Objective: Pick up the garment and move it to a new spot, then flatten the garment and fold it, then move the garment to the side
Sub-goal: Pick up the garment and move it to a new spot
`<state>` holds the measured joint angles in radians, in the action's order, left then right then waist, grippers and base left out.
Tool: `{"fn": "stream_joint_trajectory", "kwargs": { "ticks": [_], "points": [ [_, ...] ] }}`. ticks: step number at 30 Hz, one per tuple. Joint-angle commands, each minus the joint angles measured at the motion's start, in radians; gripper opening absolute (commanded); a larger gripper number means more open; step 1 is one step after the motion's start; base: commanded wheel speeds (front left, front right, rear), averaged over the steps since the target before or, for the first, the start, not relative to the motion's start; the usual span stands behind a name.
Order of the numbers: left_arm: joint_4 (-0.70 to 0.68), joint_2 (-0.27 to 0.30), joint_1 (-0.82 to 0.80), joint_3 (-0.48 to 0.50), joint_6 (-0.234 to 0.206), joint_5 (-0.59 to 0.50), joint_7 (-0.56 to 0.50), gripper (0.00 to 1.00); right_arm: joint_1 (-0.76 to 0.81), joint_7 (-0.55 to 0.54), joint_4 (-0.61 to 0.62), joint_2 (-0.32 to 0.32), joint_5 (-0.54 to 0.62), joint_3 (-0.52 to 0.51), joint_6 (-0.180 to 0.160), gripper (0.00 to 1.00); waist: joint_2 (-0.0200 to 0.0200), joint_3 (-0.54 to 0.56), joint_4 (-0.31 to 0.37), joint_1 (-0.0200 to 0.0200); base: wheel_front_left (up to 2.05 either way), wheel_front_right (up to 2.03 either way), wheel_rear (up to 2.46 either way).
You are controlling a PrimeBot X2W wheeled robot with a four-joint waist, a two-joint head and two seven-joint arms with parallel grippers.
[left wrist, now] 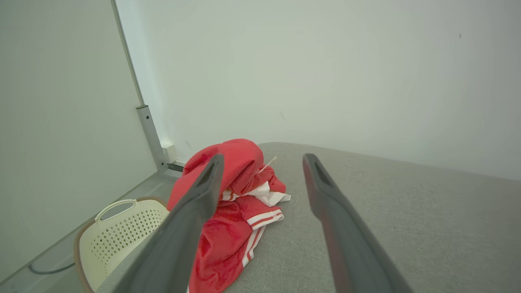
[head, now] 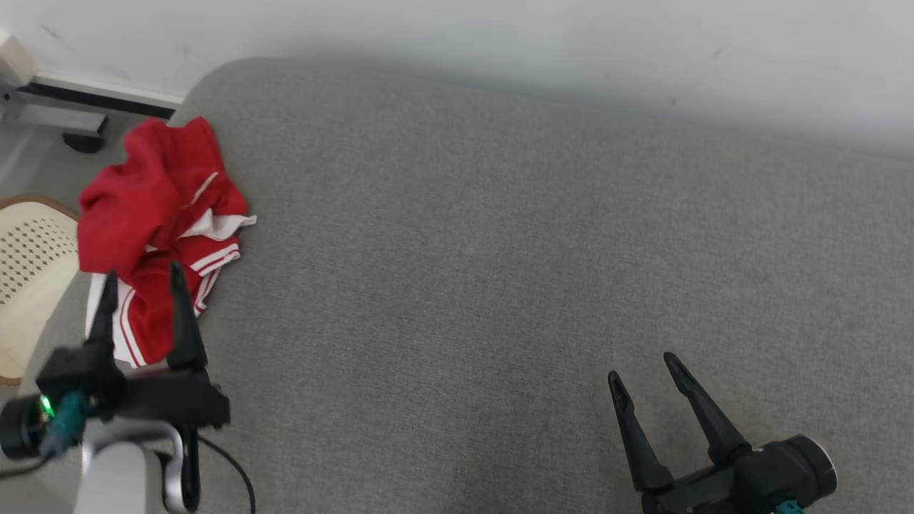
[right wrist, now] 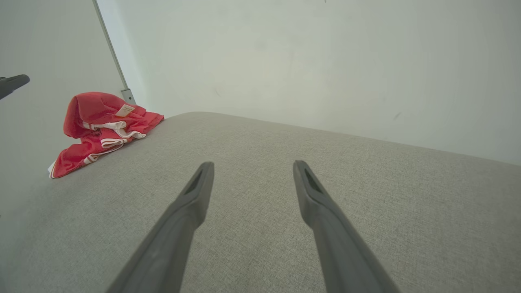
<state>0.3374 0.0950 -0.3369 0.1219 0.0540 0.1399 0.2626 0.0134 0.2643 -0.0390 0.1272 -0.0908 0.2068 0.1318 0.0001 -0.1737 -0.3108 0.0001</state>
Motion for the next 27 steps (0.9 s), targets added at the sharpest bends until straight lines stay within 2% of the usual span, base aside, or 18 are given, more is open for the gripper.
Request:
{"fn": "stream_joint_trajectory", "kwargs": {
  "ticks": [1,11,17,27],
  "points": [
    [0.024,0.007,-0.032,0.006,0.001,-0.002,0.002,1.00,-0.015,0.001,0.002,0.008,0.012,0.001,-0.002,1.00,-0.0001,-0.051,0.030,-0.0001,0.00,0.00,0.00],
    [0.362,0.131,-0.332,0.065,-0.044,0.011,-0.037,1.00,-0.073,0.001,0.010,0.019,0.039,0.007,-0.002,1.00,-0.0001,-0.165,0.074,-0.0001,0.00,0.00,0.00],
    [0.542,0.187,-0.486,0.070,-0.020,0.034,-0.100,1.00,-0.104,0.001,0.013,0.030,0.057,0.001,-0.002,1.00,-0.0001,-0.230,0.085,-0.0001,0.00,0.00,0.00],
    [0.763,0.218,-0.618,0.063,-0.007,0.069,-0.223,1.00,-0.155,0.001,0.008,0.017,0.069,0.007,-0.002,1.00,-0.0001,-0.273,0.098,-0.0001,0.00,0.00,0.00]
  ]
}}
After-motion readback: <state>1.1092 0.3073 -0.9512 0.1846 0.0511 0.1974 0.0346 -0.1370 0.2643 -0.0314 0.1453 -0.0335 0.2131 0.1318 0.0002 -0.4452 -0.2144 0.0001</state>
